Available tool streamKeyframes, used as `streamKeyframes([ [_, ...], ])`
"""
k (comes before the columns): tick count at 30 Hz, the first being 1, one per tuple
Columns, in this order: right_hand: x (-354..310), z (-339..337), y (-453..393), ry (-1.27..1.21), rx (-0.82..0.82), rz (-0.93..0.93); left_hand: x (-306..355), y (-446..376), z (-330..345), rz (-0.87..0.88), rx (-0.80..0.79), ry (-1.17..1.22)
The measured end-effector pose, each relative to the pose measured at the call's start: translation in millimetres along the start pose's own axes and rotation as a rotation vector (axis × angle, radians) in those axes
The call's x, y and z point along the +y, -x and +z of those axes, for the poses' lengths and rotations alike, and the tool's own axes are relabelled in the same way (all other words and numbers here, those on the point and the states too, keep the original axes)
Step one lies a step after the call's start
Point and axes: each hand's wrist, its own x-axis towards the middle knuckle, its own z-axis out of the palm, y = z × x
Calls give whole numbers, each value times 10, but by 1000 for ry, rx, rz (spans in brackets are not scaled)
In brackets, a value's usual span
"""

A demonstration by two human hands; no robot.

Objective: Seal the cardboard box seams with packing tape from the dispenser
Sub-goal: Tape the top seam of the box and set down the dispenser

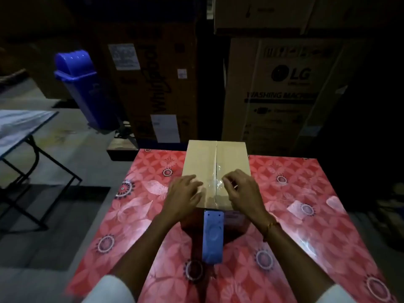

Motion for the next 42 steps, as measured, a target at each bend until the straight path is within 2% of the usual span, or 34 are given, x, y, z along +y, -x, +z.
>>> streamKeyframes([
  [4,33,87,453,-59,-25,119,-67,243,111,-182,-40,223],
  [8,114,165,813,-117,-23,225,-12,384,223,-173,-1,256],
  [13,150,293,1155,-278,-23,451,18,501,267,-180,26,269],
  [16,121,323,1315,-330,-42,557,64,589,297,-210,14,219],
  [21,31,327,1405,-478,-45,705,183,472,197,-213,125,-97],
  [23,0,346,1398,-506,-35,739,221,316,160,-91,98,-137],
  [26,-39,393,1397,-595,-56,783,261,43,193,83,-98,-175],
  [29,-33,450,1415,-655,-120,803,245,-146,270,103,-211,-256],
  [34,-81,509,1456,-655,-92,724,169,-123,347,98,-206,-295],
  [42,-113,563,1491,-680,-130,723,177,-103,367,92,-186,-318],
])
